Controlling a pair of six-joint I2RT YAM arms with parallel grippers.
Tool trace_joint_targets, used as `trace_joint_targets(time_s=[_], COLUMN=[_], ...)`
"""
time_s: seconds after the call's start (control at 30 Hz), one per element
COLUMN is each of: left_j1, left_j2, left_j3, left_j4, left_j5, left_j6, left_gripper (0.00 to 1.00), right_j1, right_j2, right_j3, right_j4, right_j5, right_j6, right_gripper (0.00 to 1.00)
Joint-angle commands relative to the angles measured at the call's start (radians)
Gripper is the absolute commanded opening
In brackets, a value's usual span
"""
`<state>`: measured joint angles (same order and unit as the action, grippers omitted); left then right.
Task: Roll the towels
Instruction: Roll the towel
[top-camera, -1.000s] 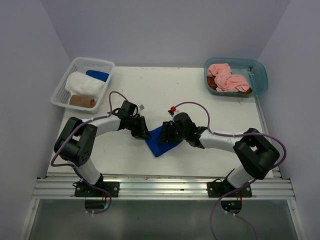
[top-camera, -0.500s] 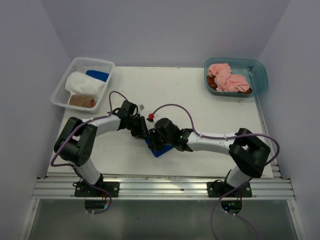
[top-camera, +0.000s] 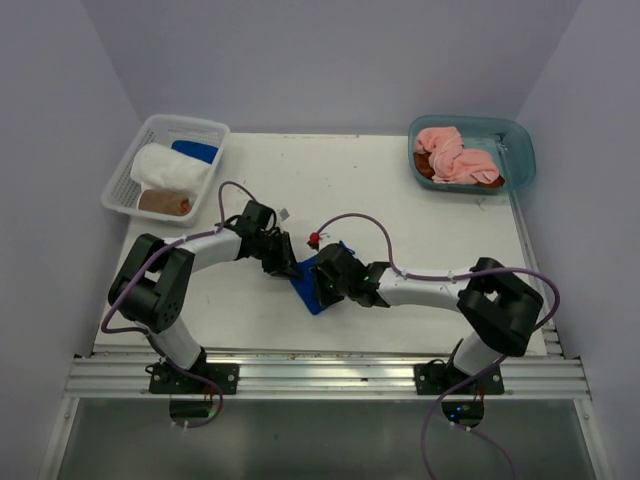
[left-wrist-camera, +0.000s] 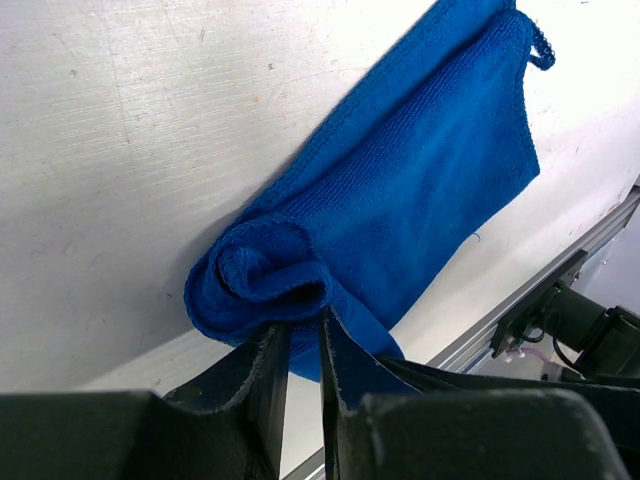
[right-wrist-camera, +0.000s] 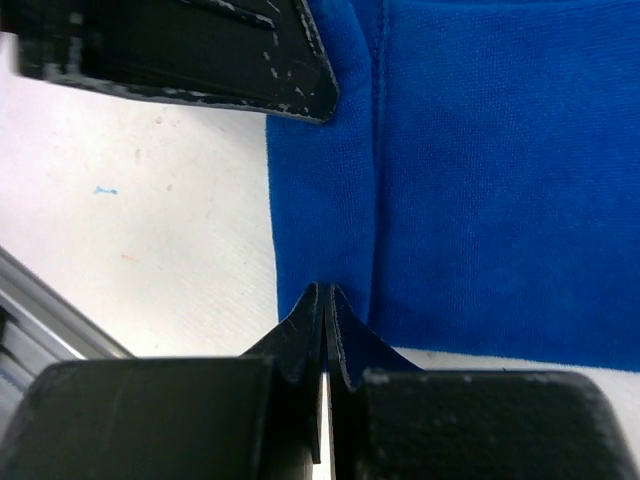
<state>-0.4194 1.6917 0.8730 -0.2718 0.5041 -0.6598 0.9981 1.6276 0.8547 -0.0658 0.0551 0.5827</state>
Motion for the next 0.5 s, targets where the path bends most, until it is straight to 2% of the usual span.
trace_joint_targets(time_s=[0.0,0.3,0.47], left_j1=[-0.002,-0.002,-0.002], left_j2=[-0.003,-0.010,-0.013], left_j3=[0.029,0.046,0.049], left_j4=[-0.009,-0.023,-0.029], left_j5=[-0.027,-0.029,-0.029], left_j6=[0.034,0.040,0.042], left_gripper=[0.21,0.21,0.21], right_j1=[0.013,0.016,0.028], right_j2=[-0.081,0.023,-0.023], right_j3=[0.004,-0.036,0.016], right_j4=[-0.040,-0.049,-0.121], right_j5=[0.057,0.066,0.112], right_j6=[0.014,0.040,0.016], right_gripper=[0.00,0.00,0.00])
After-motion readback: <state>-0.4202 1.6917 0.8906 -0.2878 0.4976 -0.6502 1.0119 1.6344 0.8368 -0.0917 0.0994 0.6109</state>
